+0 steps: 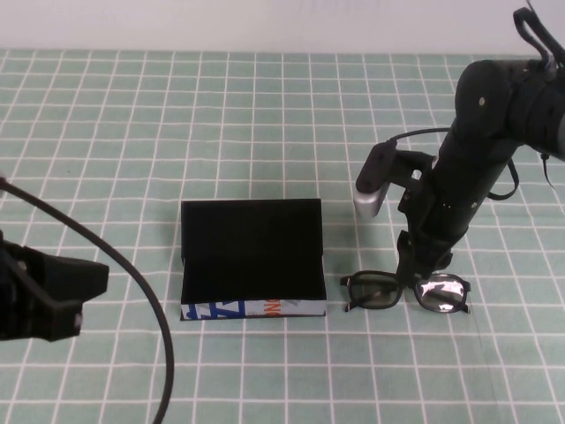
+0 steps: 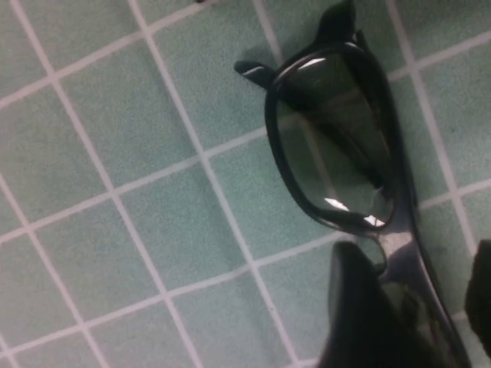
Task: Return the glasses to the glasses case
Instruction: Pick up the glasses from the table
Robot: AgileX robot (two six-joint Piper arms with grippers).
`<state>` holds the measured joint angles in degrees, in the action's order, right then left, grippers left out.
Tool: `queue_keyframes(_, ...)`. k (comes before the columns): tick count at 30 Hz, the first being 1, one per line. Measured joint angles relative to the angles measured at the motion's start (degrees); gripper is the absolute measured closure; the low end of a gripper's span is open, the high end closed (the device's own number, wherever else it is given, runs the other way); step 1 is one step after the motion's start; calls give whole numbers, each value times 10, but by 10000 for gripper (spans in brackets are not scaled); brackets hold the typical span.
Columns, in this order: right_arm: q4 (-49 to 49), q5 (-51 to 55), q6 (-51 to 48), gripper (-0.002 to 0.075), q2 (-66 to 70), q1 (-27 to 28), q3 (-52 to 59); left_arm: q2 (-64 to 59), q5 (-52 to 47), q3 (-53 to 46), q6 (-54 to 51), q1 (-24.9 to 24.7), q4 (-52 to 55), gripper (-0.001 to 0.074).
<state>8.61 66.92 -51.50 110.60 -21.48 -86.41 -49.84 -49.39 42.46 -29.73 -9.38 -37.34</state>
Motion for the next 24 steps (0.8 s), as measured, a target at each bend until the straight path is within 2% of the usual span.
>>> queue_keyframes(17,-2,-17,-7,454,56,0,0,0,-9,0,-2,-8,0,737)
queue_keyframes(20,-1,-17,-7,517,56,0,0,0,-9,0,-2,-8,0,737)
queue_keyframes(24,4,-5,-14,672,56,0,-1,0,-9,0,-2,-8,0,737)
